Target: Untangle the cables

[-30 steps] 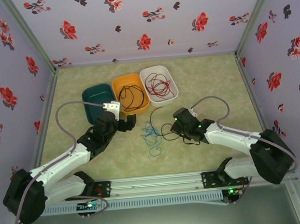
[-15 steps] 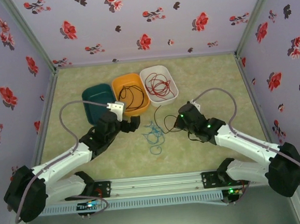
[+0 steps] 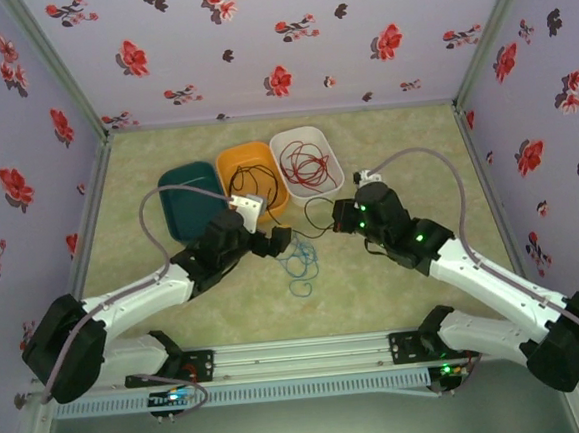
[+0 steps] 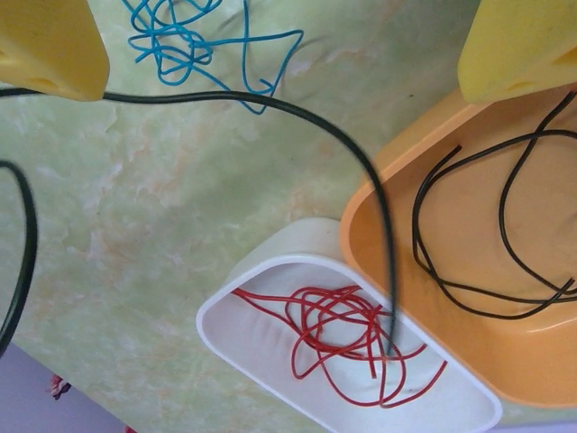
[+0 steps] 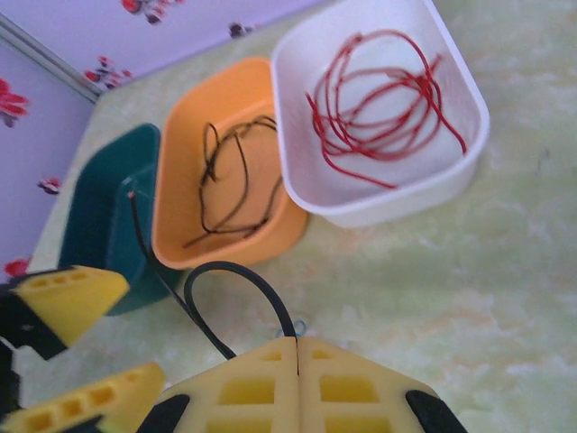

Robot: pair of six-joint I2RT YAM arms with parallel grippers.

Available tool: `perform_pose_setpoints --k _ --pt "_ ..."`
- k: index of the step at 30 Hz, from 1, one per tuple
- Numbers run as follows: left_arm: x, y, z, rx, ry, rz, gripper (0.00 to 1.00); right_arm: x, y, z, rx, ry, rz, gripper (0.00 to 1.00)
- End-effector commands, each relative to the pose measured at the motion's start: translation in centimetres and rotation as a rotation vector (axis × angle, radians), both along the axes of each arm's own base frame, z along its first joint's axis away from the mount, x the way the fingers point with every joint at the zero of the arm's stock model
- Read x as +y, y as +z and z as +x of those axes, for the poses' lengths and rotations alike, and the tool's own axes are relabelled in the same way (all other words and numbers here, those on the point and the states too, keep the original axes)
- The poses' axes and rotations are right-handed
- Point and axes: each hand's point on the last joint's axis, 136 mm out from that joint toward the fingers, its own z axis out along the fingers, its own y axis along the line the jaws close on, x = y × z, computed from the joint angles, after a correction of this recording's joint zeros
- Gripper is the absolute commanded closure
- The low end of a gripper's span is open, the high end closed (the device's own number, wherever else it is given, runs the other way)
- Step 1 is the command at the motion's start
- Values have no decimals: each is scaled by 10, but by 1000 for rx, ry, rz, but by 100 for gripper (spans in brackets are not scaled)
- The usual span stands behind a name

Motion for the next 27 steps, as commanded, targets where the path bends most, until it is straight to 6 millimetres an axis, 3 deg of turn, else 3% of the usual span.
perform_pose_setpoints --k 1,10,15,22,27 --pt "-10 21 2 -59 -15 -89 0 2 30 8 -98 23 -21 100" --pt "13 58 -11 -171 23 -200 0 14 52 39 -163 -16 -51 100" --pt "31 74 -17 -199 64 -207 0 15 50 70 -137 -138 -99 100" --pt "57 78 -18 -161 168 -150 0 47 39 111 -91 -193 -81 100" --pt "63 81 -21 -124 179 -107 0 60 24 137 -49 -254 -90 100"
